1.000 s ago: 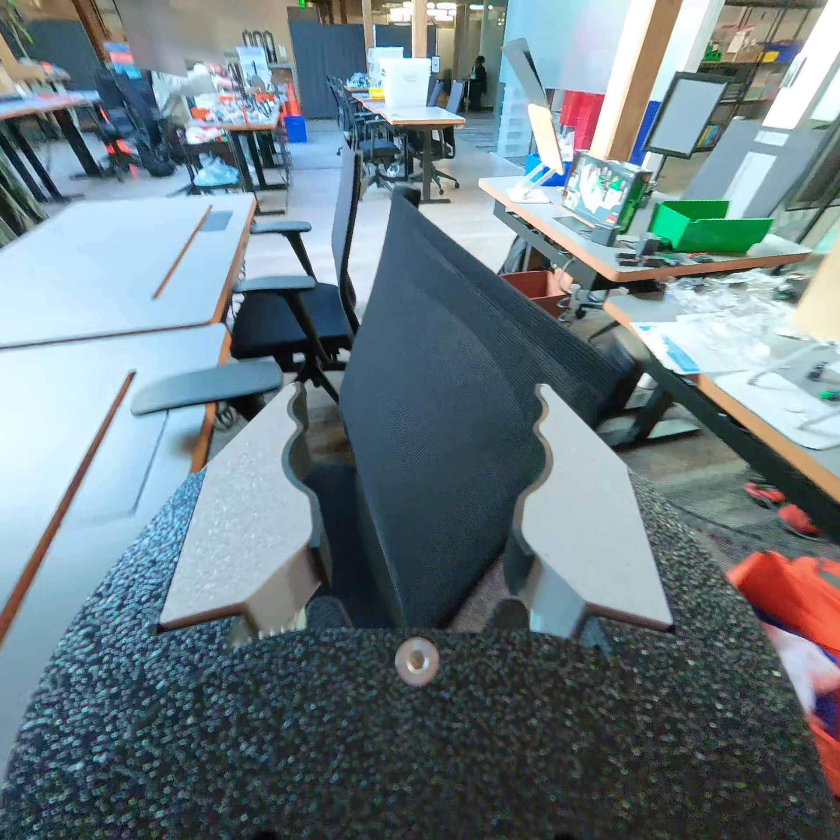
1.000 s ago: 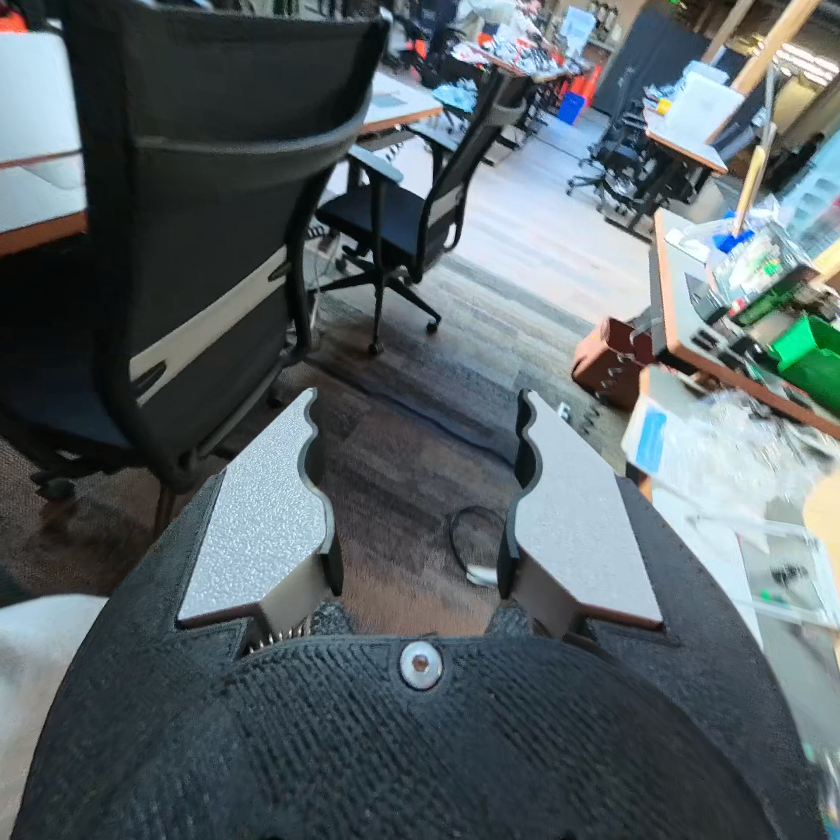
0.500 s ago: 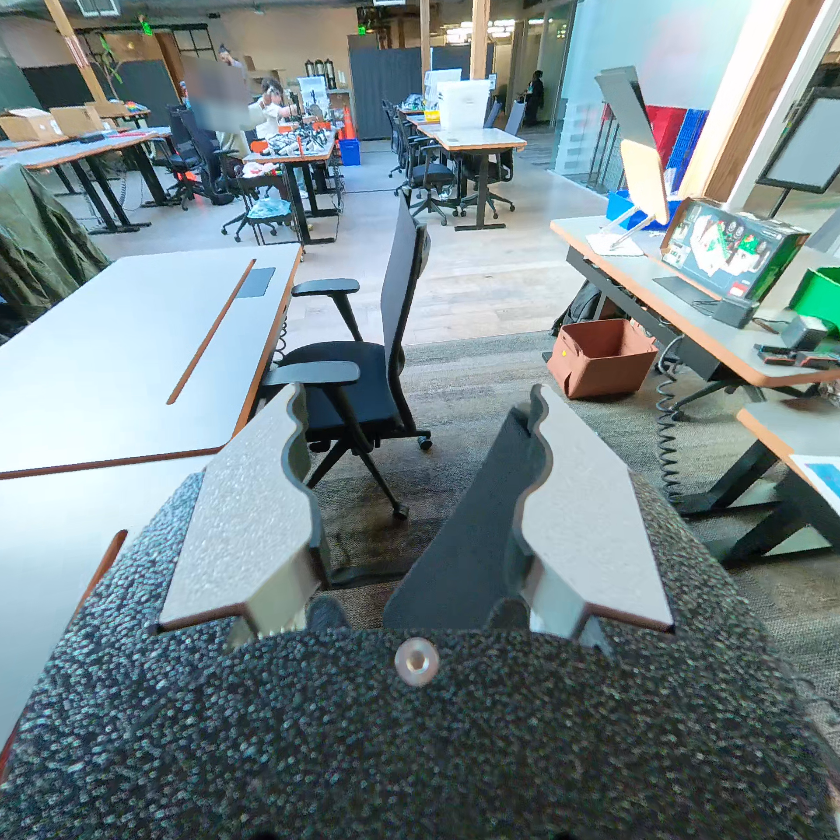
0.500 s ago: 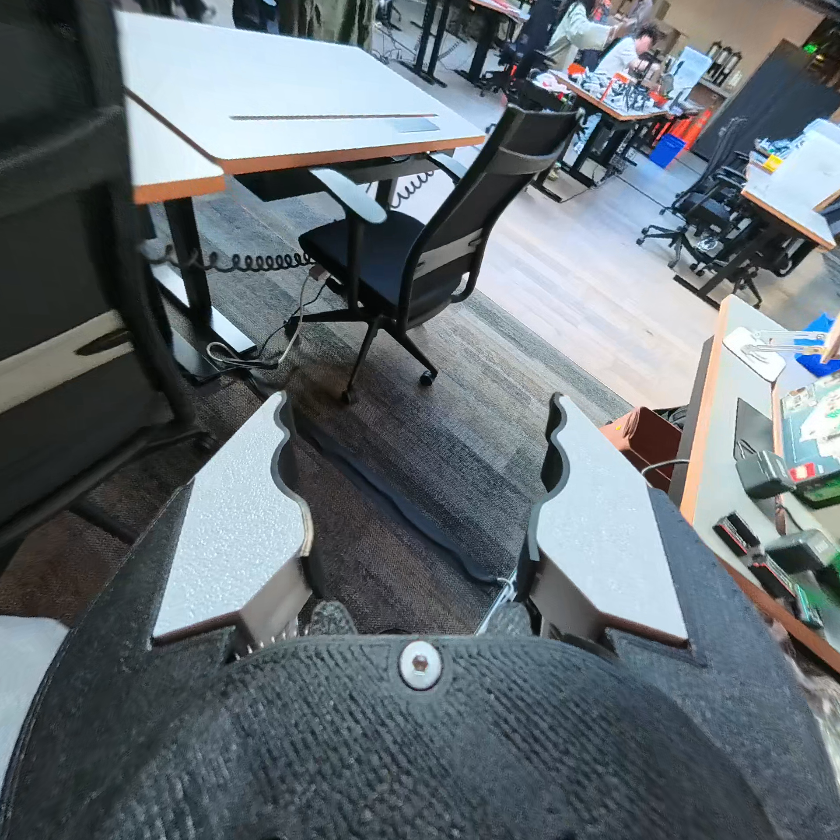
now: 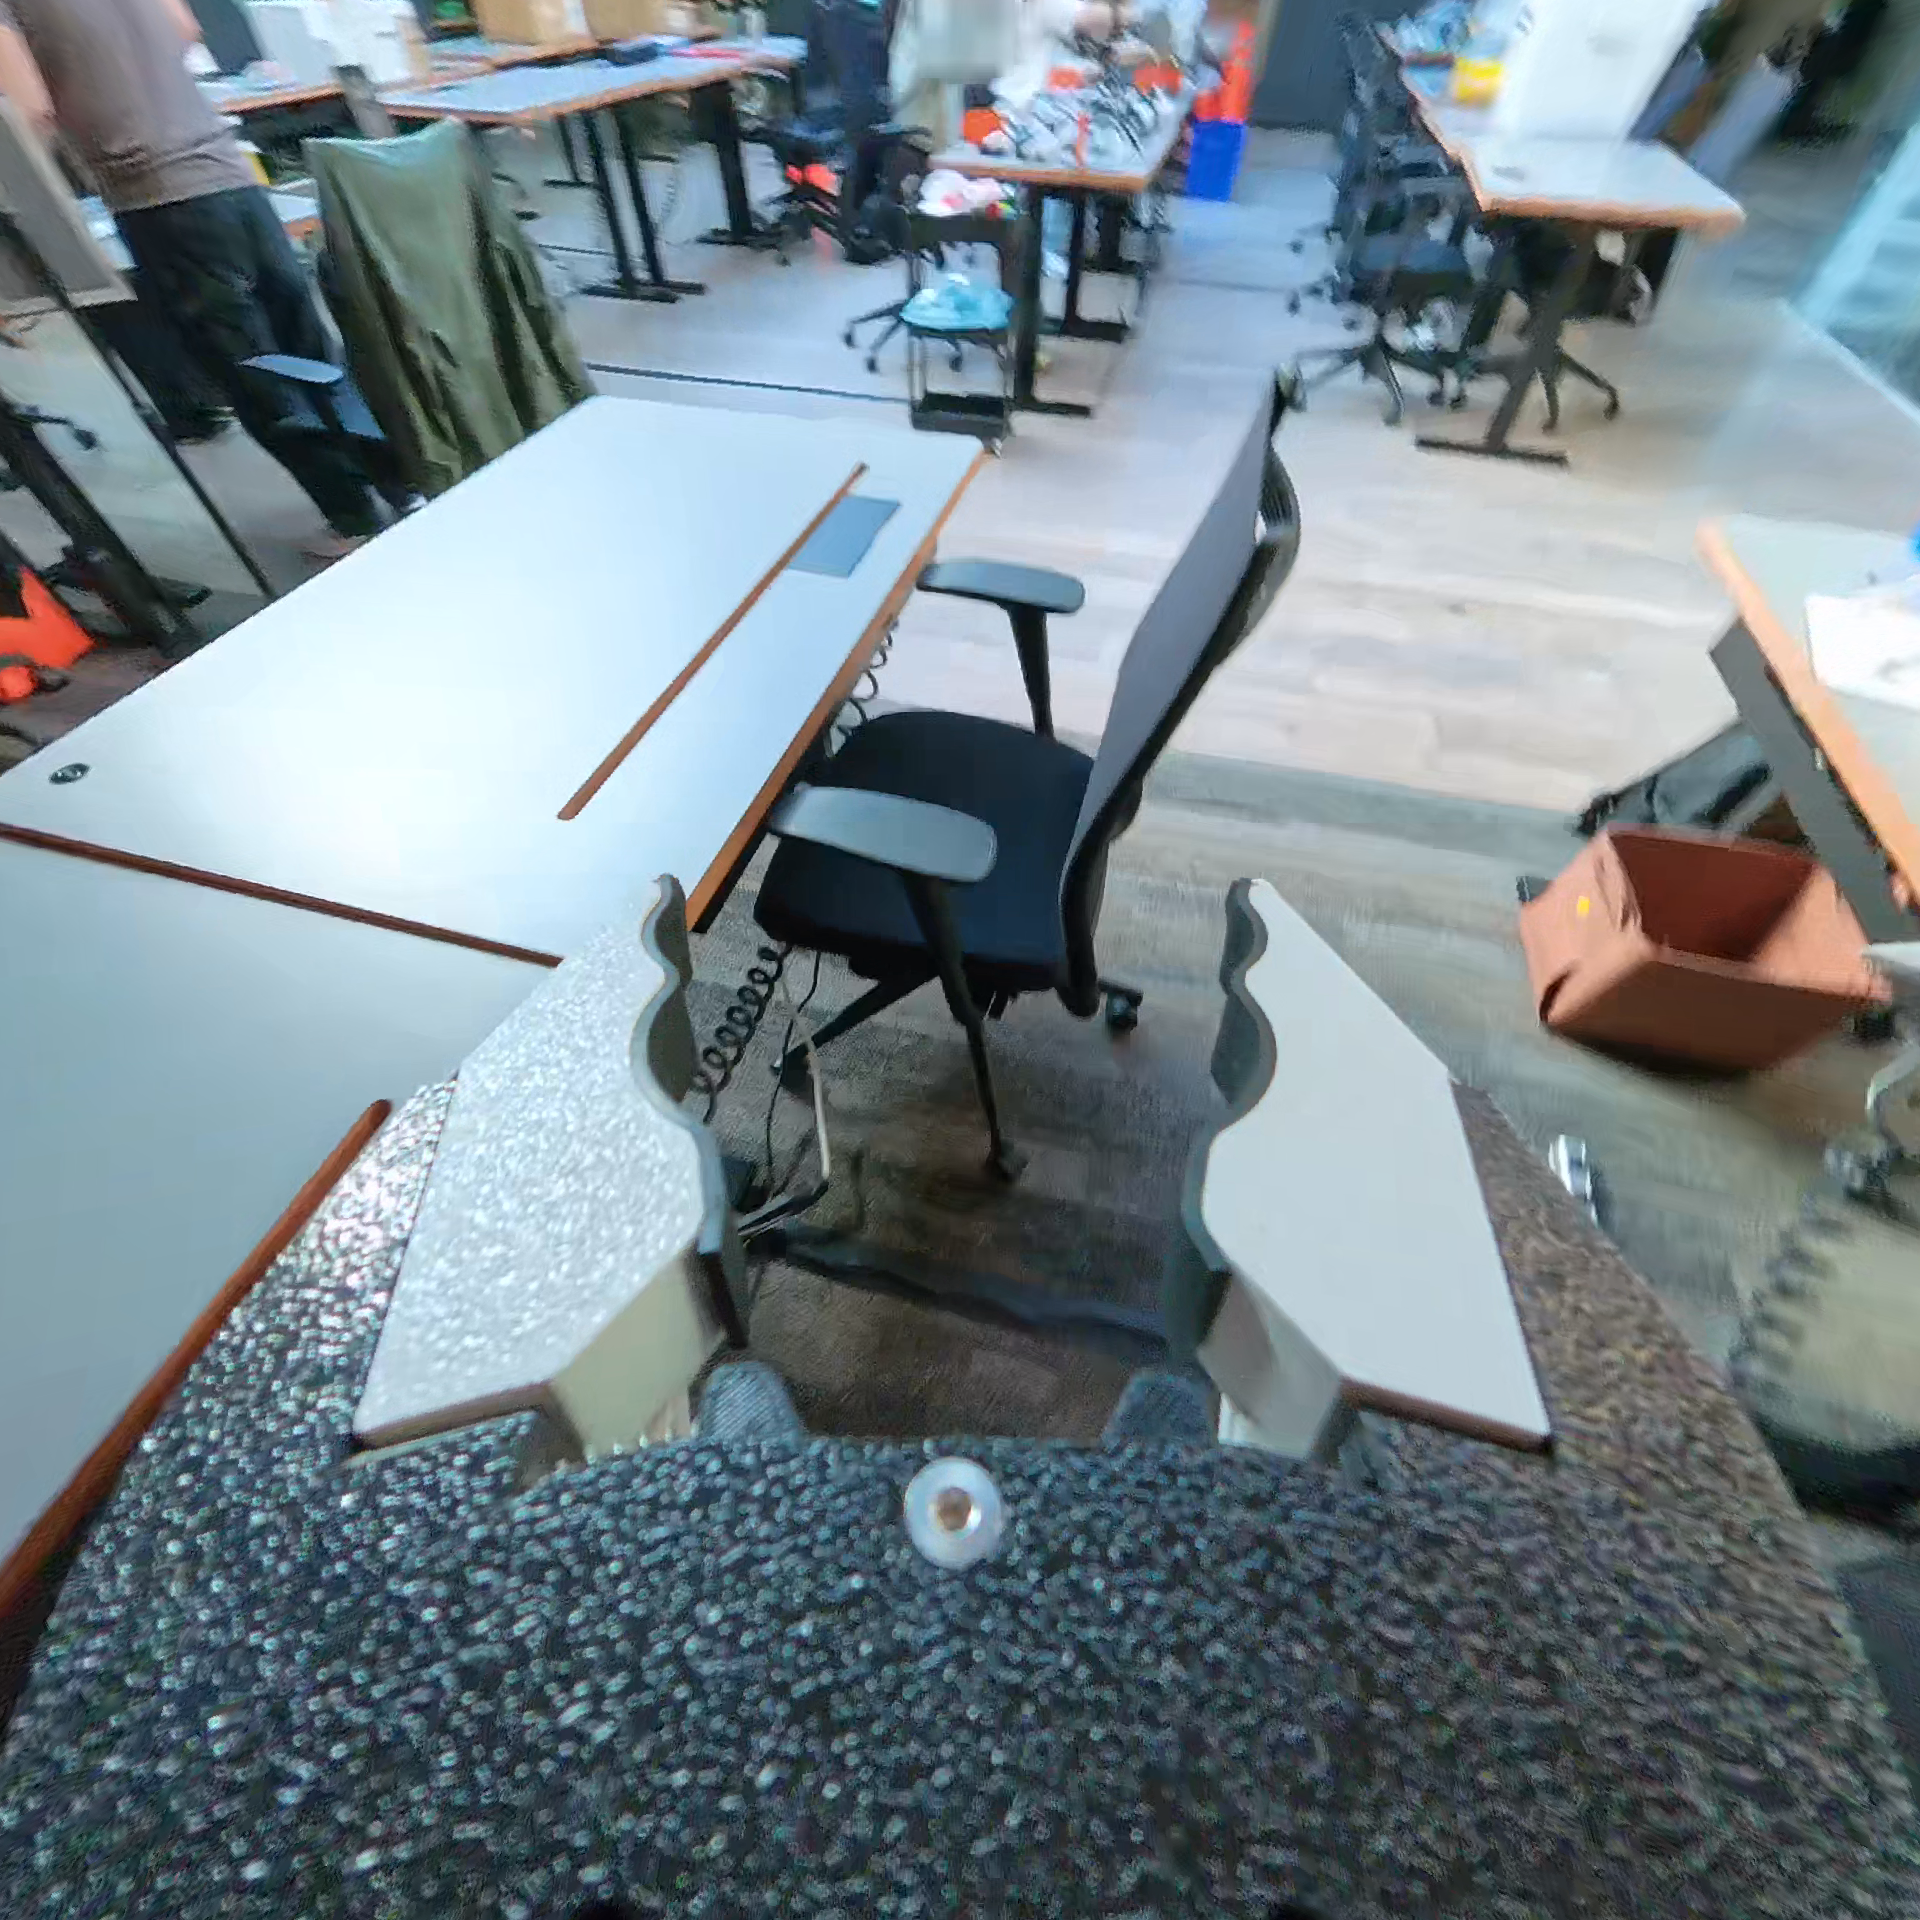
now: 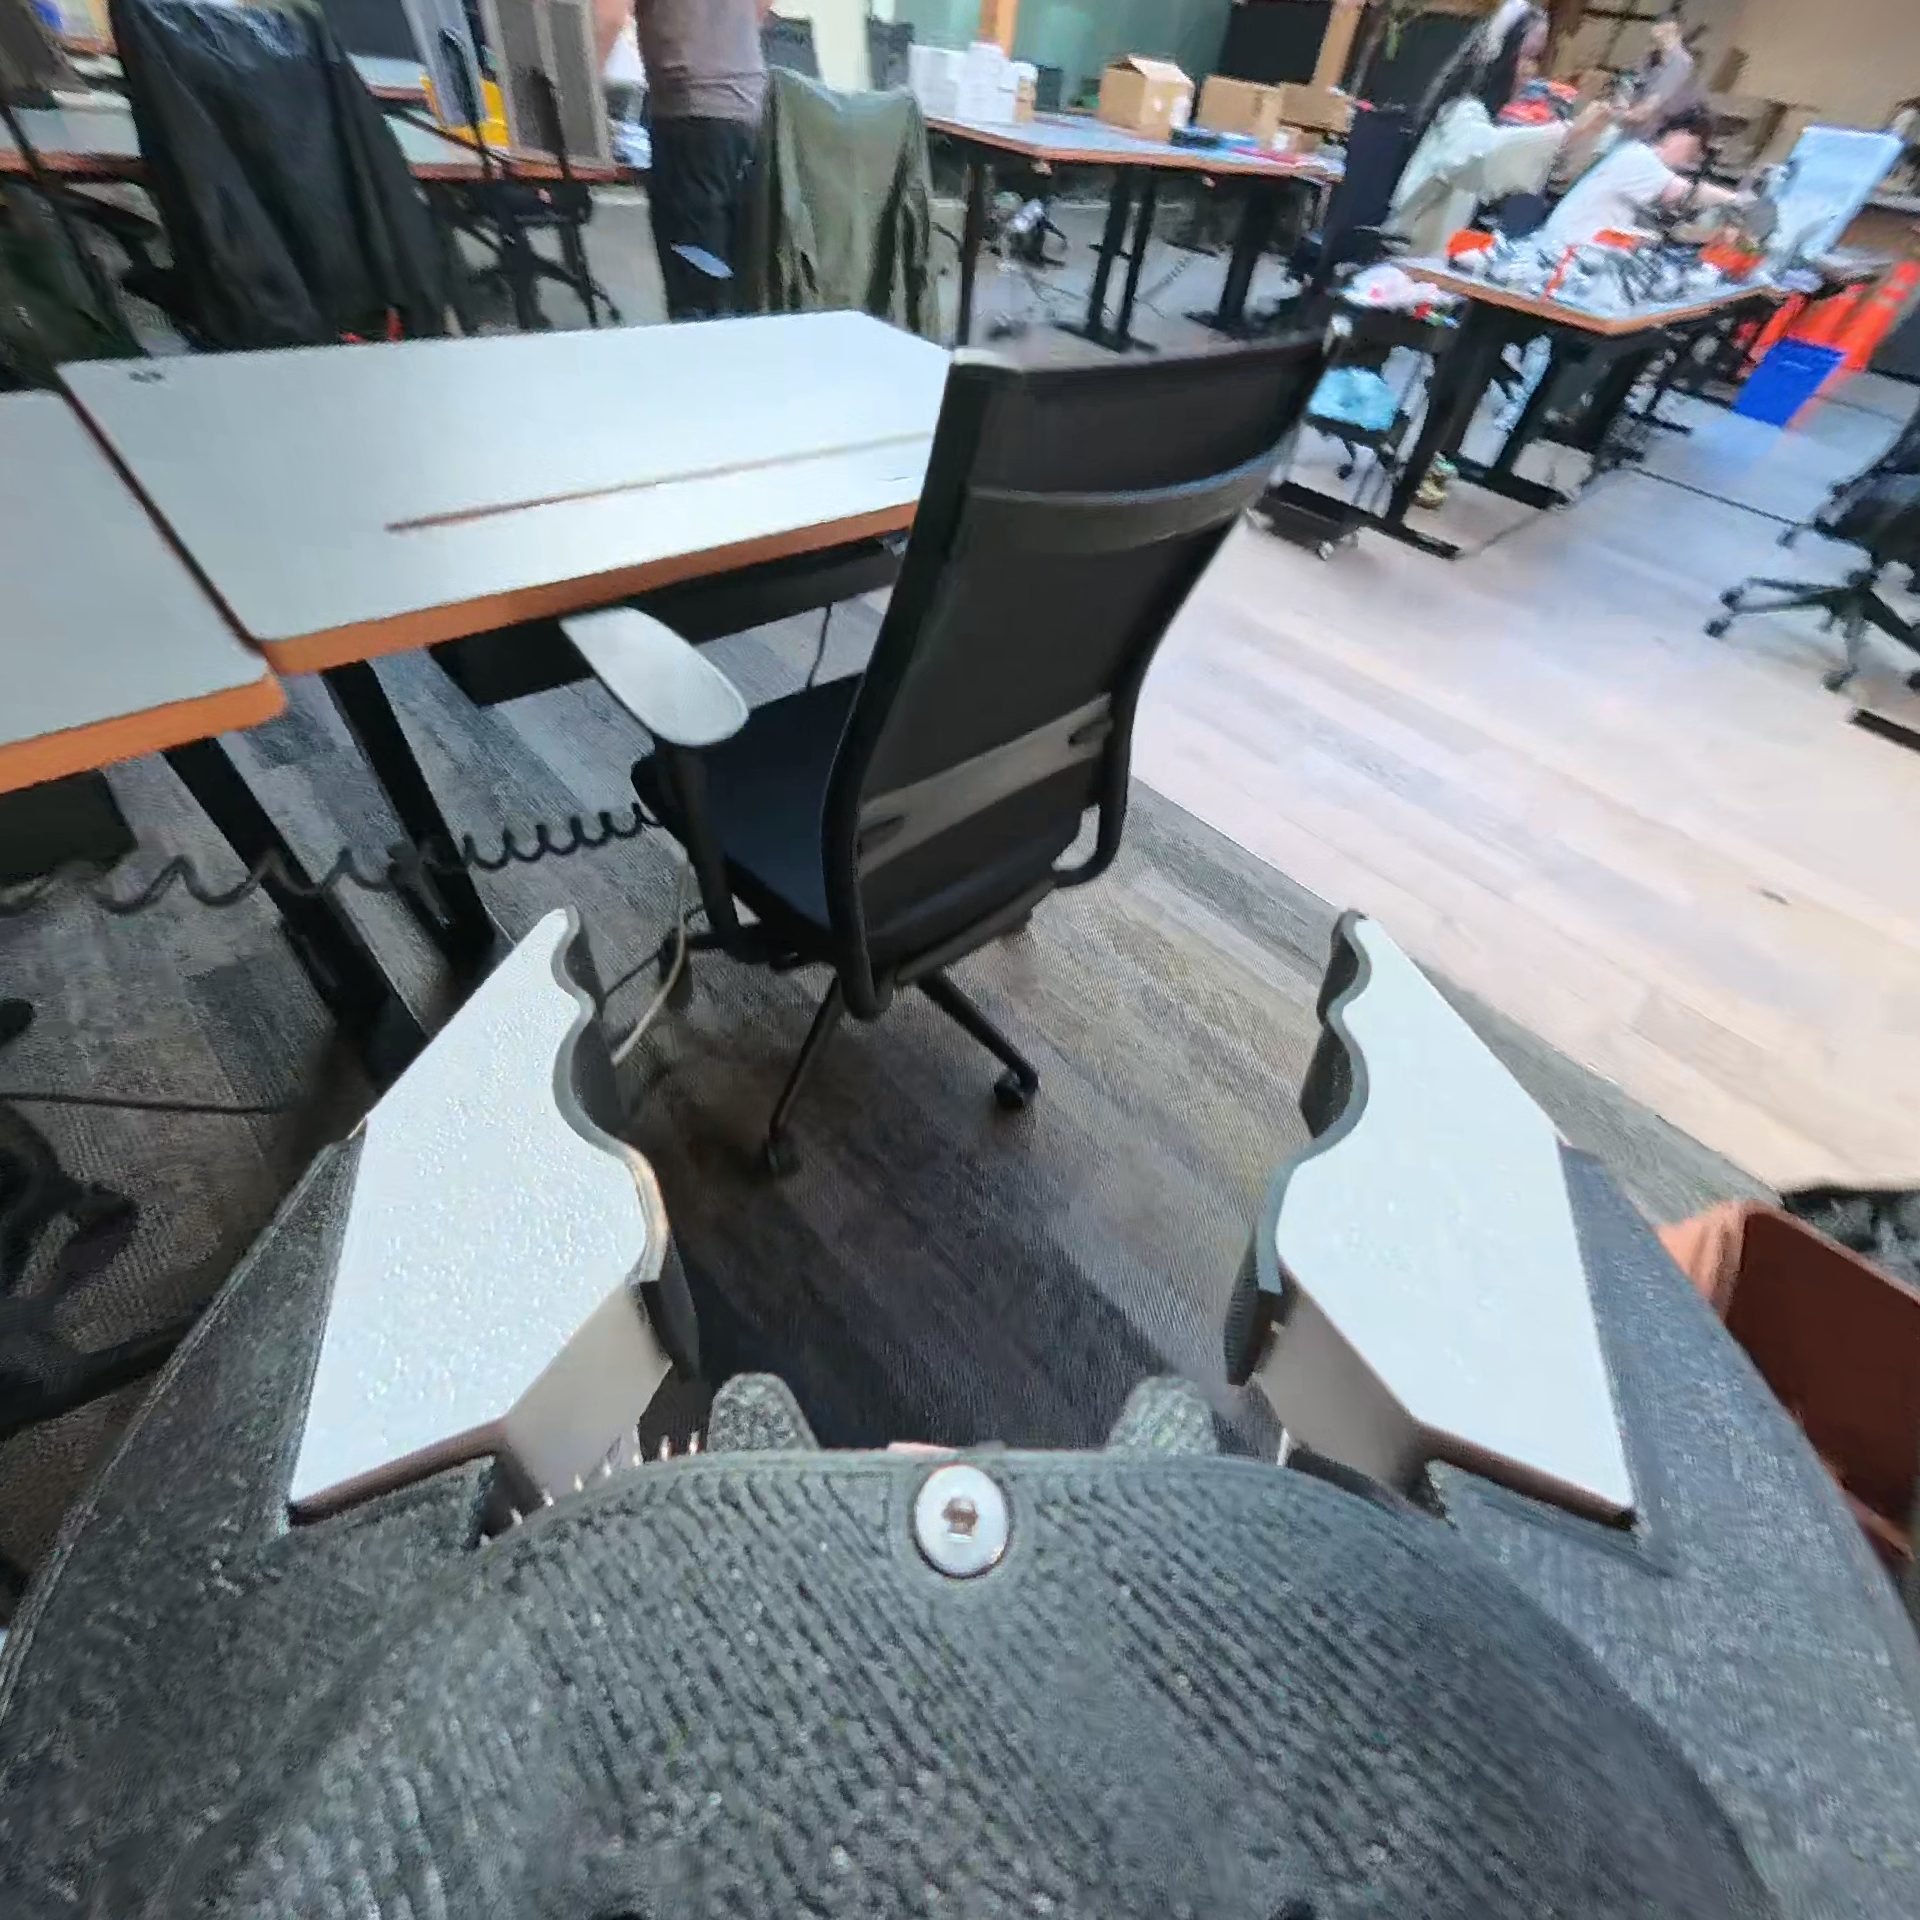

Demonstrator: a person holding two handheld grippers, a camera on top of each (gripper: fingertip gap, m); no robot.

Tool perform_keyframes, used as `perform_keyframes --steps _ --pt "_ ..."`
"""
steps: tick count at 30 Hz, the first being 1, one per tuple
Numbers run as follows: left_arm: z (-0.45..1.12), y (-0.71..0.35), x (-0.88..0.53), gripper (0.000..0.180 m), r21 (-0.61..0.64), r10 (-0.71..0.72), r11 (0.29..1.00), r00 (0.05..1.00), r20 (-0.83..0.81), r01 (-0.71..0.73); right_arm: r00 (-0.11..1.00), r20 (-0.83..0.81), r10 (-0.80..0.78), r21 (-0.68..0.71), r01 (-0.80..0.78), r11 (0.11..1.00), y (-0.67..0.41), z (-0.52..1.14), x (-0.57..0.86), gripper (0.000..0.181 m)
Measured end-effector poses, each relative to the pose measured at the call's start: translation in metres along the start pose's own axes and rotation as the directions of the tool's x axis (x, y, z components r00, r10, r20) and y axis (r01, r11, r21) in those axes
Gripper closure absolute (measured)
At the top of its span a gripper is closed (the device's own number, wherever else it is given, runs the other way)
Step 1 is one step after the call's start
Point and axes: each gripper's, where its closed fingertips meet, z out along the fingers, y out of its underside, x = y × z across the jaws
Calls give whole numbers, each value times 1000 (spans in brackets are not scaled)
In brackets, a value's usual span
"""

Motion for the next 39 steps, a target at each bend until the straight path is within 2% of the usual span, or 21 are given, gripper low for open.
perform_keyframes --steps 2,7,11,16,18,21,24,26,30,33,36,39 --pt "27 -20 19 79 44 -51 998 998 31 50 999 41 -26 55 24 998 -22 43 33 48" --pt "108 -46 54 77 77 -64 996 988 138 54 992 126 -24 96 12 995 -75 151 101 46" --pt "206 -83 85 76 155 -127 982 988 91 112 984 172 -46 165 17 986 -119 227 146 51" --pt "352 -125 92 74 212 -67 976 990 125 39 962 227 -151 168 114 979 -143 329 208 46" --pt "407 -137 91 73 266 -110 961 984 139 70 946 271 -175 187 127 974 -152 367 230 47" --pt "473 -153 92 71 324 -247 927 958 148 190 925 330 -187 137 149 979 -158 424 273 41" --pt "500 -163 80 69 362 -261 920 922 285 148 934 307 -185 167 139 976 -181 480 333 43" --pt "496 -166 63 70 357 -238 931 874 424 80 948 287 -138 177 90 980 -196 520 370 45" --pt "460 -180 33 66 394 -328 915 722 609 84 939 321 -120 170 67 983 -205 607 426 45" --pt "424 -198 29 61 429 -377 902 549 746 37 927 346 -147 171 91 981 -201 677 474 43" --pt "401 -234 58 60 472 -408 879 397 822 -74 912 394 -111 173 45 984 -201 746 527 44" --pt "406 -270 100 60 433 -388 885 245 889 -171 891 441 -108 182 29 983 -211 803 576 47"
